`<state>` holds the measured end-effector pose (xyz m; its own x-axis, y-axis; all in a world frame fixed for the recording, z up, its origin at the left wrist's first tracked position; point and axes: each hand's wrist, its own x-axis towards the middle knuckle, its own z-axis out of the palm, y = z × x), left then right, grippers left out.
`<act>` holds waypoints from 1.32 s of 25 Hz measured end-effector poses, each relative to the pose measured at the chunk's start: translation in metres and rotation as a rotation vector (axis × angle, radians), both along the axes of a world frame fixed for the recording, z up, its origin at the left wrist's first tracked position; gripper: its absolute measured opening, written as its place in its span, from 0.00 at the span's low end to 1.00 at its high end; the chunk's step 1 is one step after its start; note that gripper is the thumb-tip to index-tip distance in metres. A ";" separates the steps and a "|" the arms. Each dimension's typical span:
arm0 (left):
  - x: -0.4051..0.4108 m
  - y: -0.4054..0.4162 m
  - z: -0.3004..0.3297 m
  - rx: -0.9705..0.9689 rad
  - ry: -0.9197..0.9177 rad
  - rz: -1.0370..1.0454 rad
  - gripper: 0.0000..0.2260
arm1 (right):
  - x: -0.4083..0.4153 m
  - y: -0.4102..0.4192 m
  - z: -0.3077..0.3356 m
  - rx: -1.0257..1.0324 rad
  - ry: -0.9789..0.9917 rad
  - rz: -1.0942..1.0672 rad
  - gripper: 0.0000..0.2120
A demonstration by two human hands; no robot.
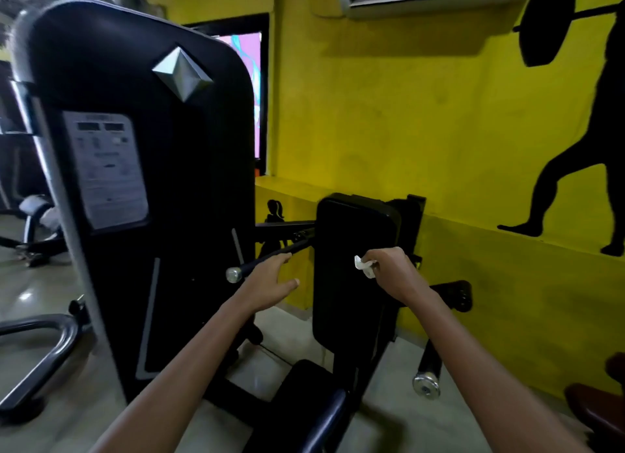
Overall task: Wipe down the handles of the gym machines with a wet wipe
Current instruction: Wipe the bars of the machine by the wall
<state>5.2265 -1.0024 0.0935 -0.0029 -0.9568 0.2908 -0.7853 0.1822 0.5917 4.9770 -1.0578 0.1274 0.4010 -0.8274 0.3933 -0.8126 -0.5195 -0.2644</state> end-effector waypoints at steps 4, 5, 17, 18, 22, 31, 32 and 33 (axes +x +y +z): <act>0.072 0.016 -0.001 0.024 0.050 0.016 0.28 | 0.080 0.003 -0.006 -0.007 -0.045 0.023 0.11; 0.088 0.019 -0.001 0.026 0.055 0.011 0.28 | 0.098 0.002 -0.008 -0.004 -0.058 0.019 0.09; 0.252 -0.037 -0.006 0.052 0.051 -0.137 0.28 | 0.262 -0.029 -0.029 0.001 -0.010 -0.145 0.07; 0.258 -0.050 -0.008 0.052 0.052 -0.150 0.28 | 0.268 -0.038 -0.030 -0.005 0.001 -0.166 0.07; 0.269 -0.109 -0.028 0.081 0.051 -0.214 0.28 | 0.279 -0.084 -0.043 -0.011 -0.004 -0.245 0.10; 0.267 -0.247 -0.065 0.197 0.180 -0.327 0.24 | 0.294 -0.184 -0.068 0.061 -0.031 -0.344 0.15; 0.264 -0.262 -0.070 0.213 0.199 -0.349 0.23 | 0.294 -0.192 -0.072 0.064 -0.032 -0.356 0.15; 0.261 -0.277 -0.075 0.226 0.208 -0.370 0.23 | 0.295 -0.202 -0.076 0.065 -0.044 -0.372 0.15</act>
